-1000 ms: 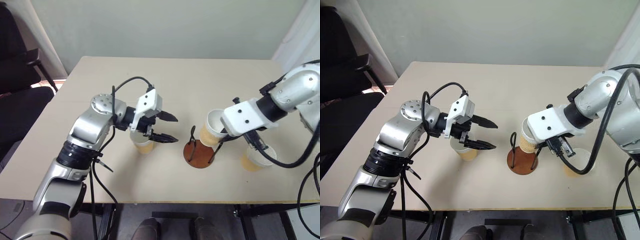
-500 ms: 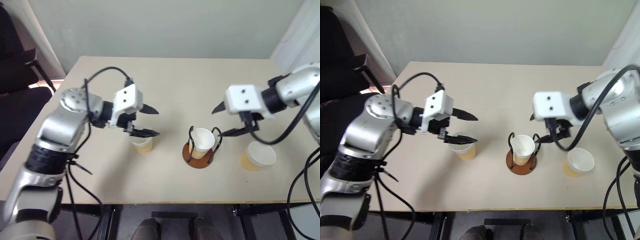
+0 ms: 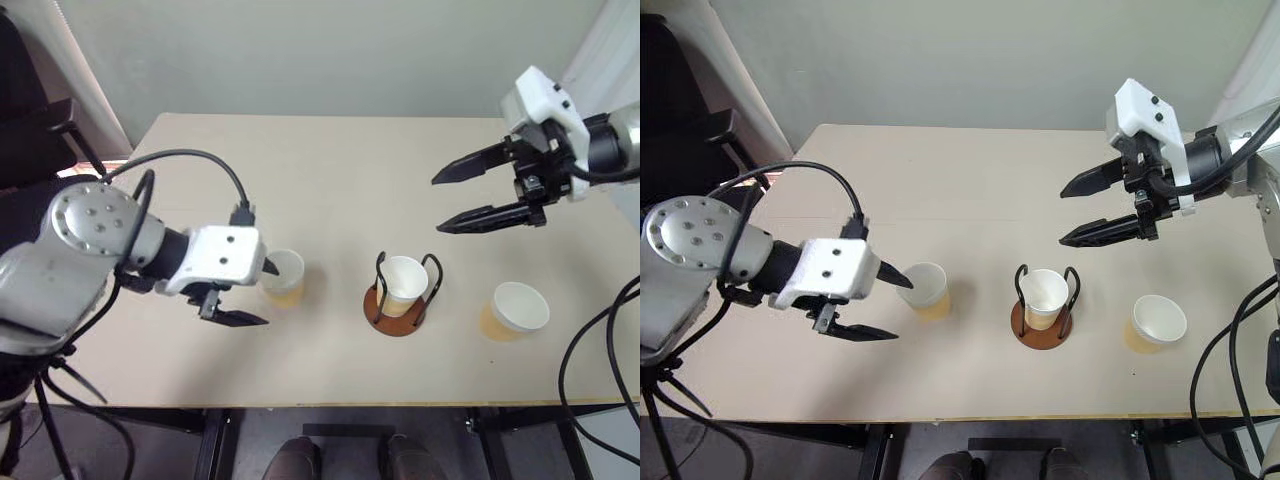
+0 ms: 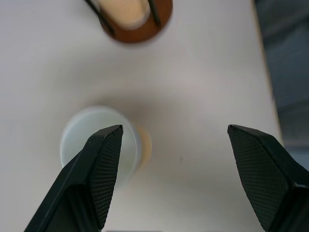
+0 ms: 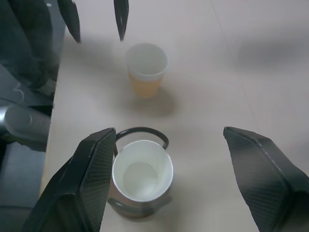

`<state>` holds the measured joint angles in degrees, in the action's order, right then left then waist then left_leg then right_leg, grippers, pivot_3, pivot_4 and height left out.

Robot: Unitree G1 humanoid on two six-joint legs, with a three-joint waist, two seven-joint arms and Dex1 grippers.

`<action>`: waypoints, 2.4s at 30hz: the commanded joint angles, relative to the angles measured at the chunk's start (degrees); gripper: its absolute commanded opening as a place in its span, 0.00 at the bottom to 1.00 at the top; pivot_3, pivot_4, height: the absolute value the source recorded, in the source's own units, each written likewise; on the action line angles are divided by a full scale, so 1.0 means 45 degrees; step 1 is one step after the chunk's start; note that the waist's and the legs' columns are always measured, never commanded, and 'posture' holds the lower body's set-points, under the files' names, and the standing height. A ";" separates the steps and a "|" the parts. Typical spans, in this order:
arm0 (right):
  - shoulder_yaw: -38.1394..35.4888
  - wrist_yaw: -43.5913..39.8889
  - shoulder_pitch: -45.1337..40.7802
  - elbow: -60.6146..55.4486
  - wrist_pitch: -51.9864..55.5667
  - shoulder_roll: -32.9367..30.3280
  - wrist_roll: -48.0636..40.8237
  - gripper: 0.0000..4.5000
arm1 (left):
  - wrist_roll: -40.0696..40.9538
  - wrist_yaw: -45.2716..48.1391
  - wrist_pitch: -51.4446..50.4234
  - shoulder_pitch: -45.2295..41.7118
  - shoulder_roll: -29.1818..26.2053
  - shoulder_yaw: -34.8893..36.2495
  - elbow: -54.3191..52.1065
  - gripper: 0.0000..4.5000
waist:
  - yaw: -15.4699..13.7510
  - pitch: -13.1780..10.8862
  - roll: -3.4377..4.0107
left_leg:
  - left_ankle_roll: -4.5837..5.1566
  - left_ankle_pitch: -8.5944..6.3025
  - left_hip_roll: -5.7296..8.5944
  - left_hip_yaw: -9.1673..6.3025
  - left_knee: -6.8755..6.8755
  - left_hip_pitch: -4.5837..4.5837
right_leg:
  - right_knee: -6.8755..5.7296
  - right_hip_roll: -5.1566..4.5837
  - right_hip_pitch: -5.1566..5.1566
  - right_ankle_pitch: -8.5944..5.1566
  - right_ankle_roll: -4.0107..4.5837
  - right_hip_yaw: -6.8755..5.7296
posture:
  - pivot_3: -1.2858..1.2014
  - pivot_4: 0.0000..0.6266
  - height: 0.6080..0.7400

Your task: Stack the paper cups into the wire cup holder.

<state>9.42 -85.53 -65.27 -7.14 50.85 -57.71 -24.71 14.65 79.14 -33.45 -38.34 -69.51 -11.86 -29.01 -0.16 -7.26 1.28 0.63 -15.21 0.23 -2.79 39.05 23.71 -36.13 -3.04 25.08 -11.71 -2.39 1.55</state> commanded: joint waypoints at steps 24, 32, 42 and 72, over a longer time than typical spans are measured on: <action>-0.0302 0.0101 -0.0392 -0.0413 0.0721 -0.0736 -0.0766 0.82 | -0.5188 -0.0807 0.3119 -0.0734 0.2145 -0.2140 0.2197 0.83 | 0.0020 0.0000 0.0000 | -0.0005 0.0000 0.0001 -0.0003 0.0000 -0.0002 | -0.0053 -0.0005 0.0018 0.0035 -0.0047 -0.0005 | 0.52 0.24 1.00; -0.0483 0.0241 -0.0147 -0.0616 0.0775 -0.0859 -0.0918 0.82 | -0.5635 -0.0569 0.3459 -0.0446 0.2345 -0.2283 0.2288 0.83 | 0.0020 0.0000 0.0000 | -0.0005 0.0000 0.0001 0.0000 -0.0005 -0.0002 | -0.0061 -0.0004 0.0029 0.0035 -0.0047 -0.0005 | 0.52 0.24 1.00; -0.0679 0.0489 0.0200 -0.0668 0.0656 -0.1039 -0.1102 0.82 | -0.5734 -0.0306 0.4877 -0.0457 0.2765 -0.2357 0.3264 0.17 | 0.0020 0.0001 -0.0001 | -0.0009 0.0003 0.0000 0.0001 0.0003 -0.0003 | -0.0097 -0.0005 0.0041 0.0035 -0.0048 -0.0003 | 0.52 0.24 1.00; -0.3755 0.0225 0.3933 -0.2514 0.0924 -0.3069 -0.4289 0.82 | 0.1794 0.2969 0.2636 -0.8570 0.5086 -0.3295 0.7246 0.00 | -0.0043 -0.0001 -0.0010 | -0.0015 0.0007 0.0000 0.0005 0.0012 0.0027 | -0.0109 -0.0017 0.0052 0.0049 -0.0076 -0.0006 | 0.52 0.24 1.00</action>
<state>-3.87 -85.57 -47.45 -16.52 53.59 -69.98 -41.86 20.35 90.46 -22.41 -74.28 -46.94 -26.72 2.73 -0.35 -7.27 1.24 0.56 -15.18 0.23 -2.78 39.11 23.85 -36.60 -3.12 25.32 -11.48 -2.76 1.53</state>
